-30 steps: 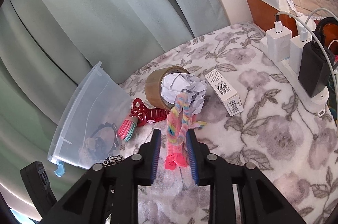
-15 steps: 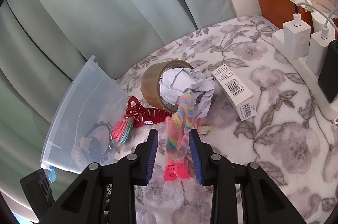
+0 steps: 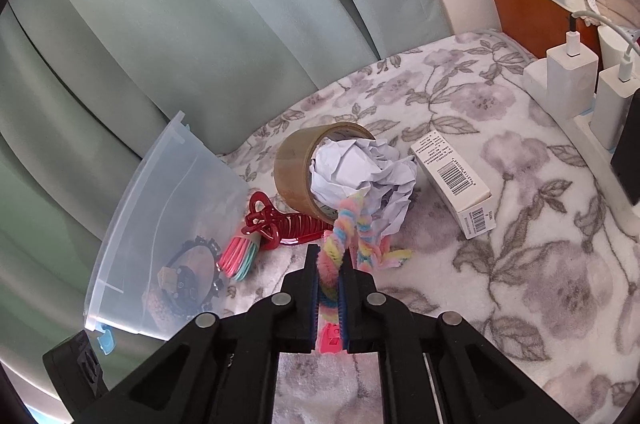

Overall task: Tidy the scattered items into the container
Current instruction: 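Lift the leopard scrunchie with left while right lifts the rainbow pipe cleaner, then carry the scrunchie with left while right carries the pipe cleaner over the container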

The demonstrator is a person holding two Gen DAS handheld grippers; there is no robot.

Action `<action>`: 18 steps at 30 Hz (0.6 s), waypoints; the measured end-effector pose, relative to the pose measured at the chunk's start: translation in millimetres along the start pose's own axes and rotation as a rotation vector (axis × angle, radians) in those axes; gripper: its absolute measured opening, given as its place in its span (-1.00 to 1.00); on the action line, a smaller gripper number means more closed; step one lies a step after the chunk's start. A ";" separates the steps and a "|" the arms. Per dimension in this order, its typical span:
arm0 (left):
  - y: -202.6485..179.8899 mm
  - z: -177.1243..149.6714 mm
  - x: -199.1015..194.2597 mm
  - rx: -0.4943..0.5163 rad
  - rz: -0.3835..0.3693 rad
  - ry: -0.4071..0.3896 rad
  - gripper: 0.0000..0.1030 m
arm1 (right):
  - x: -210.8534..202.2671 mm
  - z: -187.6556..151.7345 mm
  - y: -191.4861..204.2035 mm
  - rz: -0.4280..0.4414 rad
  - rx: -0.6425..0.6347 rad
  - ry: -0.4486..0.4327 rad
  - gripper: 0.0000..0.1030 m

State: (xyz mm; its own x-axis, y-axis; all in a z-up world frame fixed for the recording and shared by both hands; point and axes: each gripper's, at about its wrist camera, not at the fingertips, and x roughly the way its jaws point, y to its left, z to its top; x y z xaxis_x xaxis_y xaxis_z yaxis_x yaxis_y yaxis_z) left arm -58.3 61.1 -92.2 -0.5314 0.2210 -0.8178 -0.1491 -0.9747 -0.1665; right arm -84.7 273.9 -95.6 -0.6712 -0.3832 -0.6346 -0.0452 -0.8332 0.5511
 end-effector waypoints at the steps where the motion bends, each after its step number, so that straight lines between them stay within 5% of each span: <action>1: -0.9 -0.8 -2.7 0.003 0.000 -0.005 -0.45 | -3.9 -0.4 0.6 0.000 0.002 -0.008 -0.84; 18: -12.2 -6.1 -48.5 0.045 -0.002 -0.084 -0.45 | -71.4 1.1 6.7 0.080 0.034 -0.119 -0.86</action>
State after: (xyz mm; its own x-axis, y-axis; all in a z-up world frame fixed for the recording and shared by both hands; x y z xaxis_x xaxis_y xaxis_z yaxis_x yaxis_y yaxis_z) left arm -25.7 62.1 -53.9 -0.5993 0.2264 -0.7678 -0.1862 -0.9723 -0.1413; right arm -37.9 296.1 -46.0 -0.7564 -0.3964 -0.5203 -0.0120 -0.7869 0.6170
